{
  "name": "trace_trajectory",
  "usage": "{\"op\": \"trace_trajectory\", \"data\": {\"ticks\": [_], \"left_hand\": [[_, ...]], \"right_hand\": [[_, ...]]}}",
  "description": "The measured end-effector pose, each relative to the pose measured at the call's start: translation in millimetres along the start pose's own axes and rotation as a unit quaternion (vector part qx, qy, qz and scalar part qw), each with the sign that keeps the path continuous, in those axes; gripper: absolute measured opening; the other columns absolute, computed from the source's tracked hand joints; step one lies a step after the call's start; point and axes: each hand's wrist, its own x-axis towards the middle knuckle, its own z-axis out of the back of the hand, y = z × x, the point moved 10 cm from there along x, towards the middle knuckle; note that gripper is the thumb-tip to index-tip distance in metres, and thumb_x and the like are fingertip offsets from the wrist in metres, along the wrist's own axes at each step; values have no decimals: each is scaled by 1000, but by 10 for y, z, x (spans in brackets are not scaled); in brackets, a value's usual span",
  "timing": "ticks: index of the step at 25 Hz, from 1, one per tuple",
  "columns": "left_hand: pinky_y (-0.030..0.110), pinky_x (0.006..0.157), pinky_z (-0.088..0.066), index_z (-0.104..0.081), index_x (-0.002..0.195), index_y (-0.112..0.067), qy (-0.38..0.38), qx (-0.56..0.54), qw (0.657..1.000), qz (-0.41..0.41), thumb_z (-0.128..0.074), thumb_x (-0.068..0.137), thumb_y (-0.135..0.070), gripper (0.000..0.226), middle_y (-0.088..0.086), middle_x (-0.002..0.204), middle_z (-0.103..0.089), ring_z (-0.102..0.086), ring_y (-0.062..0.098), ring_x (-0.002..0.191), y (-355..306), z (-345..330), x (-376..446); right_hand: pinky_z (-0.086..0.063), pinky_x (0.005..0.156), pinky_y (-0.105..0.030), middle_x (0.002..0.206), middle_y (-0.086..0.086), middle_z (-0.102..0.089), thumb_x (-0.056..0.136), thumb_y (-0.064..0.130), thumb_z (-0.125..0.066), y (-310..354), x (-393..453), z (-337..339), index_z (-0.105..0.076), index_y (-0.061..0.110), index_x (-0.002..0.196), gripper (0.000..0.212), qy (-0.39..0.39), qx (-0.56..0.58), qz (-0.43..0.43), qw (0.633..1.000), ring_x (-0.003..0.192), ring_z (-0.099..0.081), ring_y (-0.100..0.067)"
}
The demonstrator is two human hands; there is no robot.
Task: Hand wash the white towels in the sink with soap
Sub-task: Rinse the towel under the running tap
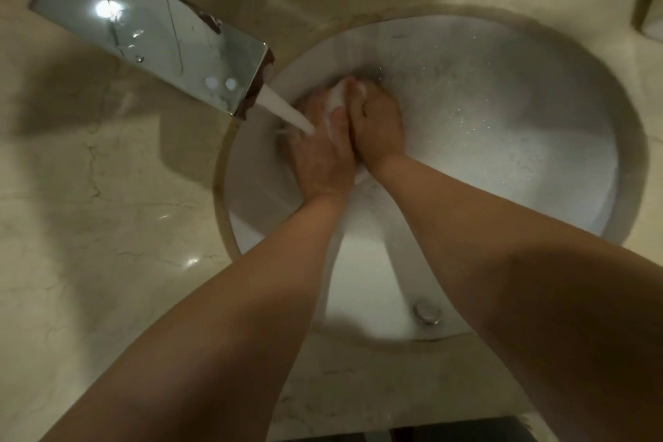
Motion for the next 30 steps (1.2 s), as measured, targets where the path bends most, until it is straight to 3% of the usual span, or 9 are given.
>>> {"op": "trace_trajectory", "data": {"ticks": [3,6,10,14,17,19,22,27,30], "left_hand": [[43,104,-39,-64,126,-10,-23,22,987,156,-38,92,-60,66,15,123,-66,-58,35,116,156,165,-163],[41,102,-43,-67,116,-2,-103,-41,949,294,-43,83,-71,80,19,114,-69,-61,36,112,328,324,-388],[20,98,-40,-67,123,-17,2,-191,889,417,-63,81,-71,69,2,125,-68,-60,19,121,504,114,-432],[19,90,-42,-65,123,-22,29,-272,890,366,-68,81,-63,59,-1,123,-67,-61,17,117,405,174,-399],[30,94,-50,-64,109,-35,8,-258,921,293,-67,73,-70,50,-4,114,-66,-64,14,106,355,330,-370],[19,83,-52,-63,107,-31,2,-282,920,274,-72,79,-57,39,-10,100,-69,-67,5,94,299,422,-310],[4,66,-41,-57,105,-19,-32,-217,949,226,-72,83,-54,44,-8,92,-67,-63,7,80,194,621,-214],[39,92,-45,-62,113,-11,-37,-124,979,156,-62,84,-58,56,10,110,-69,-61,31,105,235,639,-188],[46,96,-44,-67,114,-5,-25,-127,985,111,-44,88,-57,62,14,112,-67,-60,32,107,176,548,-186]], "right_hand": [[-36,76,-20,107,-8,-63,100,39,-50,-77,-94,87,-51,4,126,44,4,11,-42,999,95,-58,-19],[-33,75,-20,111,-7,-63,94,49,-57,-156,-145,175,-51,9,124,50,8,-16,-59,998,102,-58,-20],[-31,70,-19,102,-6,-61,100,37,-52,-33,-220,128,-54,9,121,36,24,-6,-39,999,98,-58,-23],[-42,82,-16,113,-2,-61,99,28,-49,26,-375,132,-53,12,127,33,-3,117,-46,992,107,-59,-19],[-50,89,-32,112,-4,-60,86,46,-53,-10,-524,111,-49,18,115,40,-28,190,-68,979,102,-59,-18],[-51,89,-32,113,-6,-60,78,59,-59,66,-584,118,-45,19,113,55,-42,210,-59,975,103,-61,-19],[-51,86,-29,107,-1,-62,79,52,-67,184,-486,189,-50,17,110,50,-35,190,-35,981,99,-61,-15],[-45,94,-28,122,-3,-56,86,40,-57,233,-372,65,-54,18,130,49,58,83,10,995,108,-58,-19],[-48,90,-36,115,-7,-55,88,50,-57,246,-300,79,-63,15,115,44,51,9,3,999,97,-61,-24]]}}
